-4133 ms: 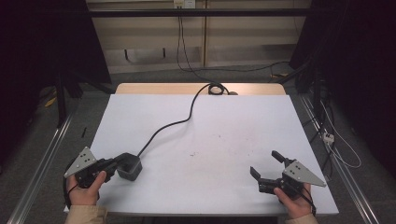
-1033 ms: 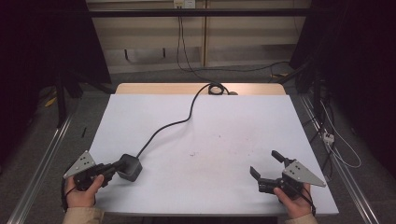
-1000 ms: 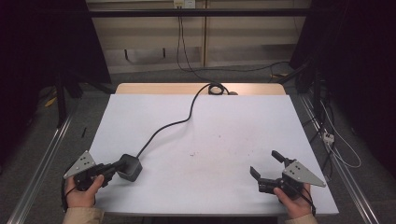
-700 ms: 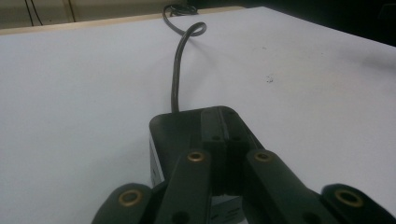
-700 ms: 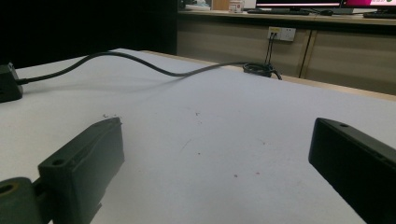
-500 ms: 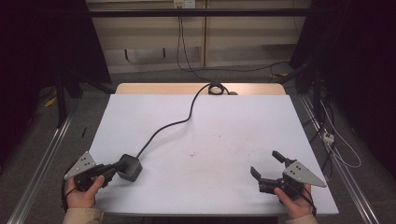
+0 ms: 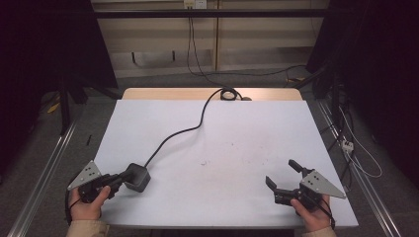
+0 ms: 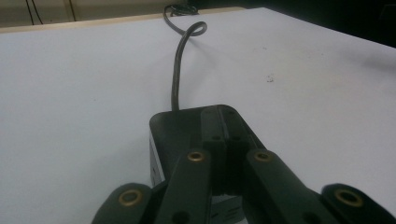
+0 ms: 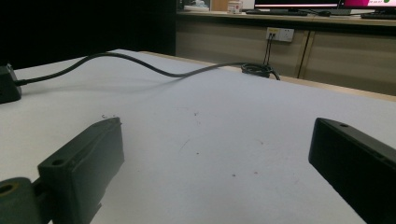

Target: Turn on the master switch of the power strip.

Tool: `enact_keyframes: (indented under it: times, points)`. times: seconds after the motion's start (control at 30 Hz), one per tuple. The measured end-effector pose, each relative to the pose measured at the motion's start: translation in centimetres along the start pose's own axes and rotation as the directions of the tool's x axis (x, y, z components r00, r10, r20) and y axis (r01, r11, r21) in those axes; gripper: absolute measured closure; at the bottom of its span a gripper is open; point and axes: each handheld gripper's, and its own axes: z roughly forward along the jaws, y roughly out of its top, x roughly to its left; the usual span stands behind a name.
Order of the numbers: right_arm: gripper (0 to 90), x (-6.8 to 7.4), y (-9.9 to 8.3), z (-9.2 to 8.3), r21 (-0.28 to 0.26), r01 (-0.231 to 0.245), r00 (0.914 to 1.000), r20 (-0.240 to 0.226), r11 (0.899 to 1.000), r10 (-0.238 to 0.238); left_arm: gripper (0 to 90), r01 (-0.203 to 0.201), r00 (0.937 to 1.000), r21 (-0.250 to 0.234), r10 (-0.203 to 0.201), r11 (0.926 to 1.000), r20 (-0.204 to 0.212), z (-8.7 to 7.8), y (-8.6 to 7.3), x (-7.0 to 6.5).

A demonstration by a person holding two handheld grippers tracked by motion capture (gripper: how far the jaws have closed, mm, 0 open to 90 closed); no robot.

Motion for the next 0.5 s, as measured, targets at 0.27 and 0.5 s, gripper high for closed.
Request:
enact_keyframes:
  times: [0.27, 0.5]
  points:
    - [3.2, 0.02, -0.02, 0.02, 0.002, 0.0, 1.0, -0.001, 1.0, 0.0, 90.0, -0.013, 0.9999, 0.012, 0.013, 0.9998, -0.006, 0.02, 0.14, -0.1]
    - [3.2, 0.0, -0.02, -0.02, 0.002, 0.003, 1.0, 0.001, 1.0, -0.003, 90.0, -0.011, 0.9999, 0.015, 0.011, 0.9998, -0.007, 0.0, 0.18, -0.16]
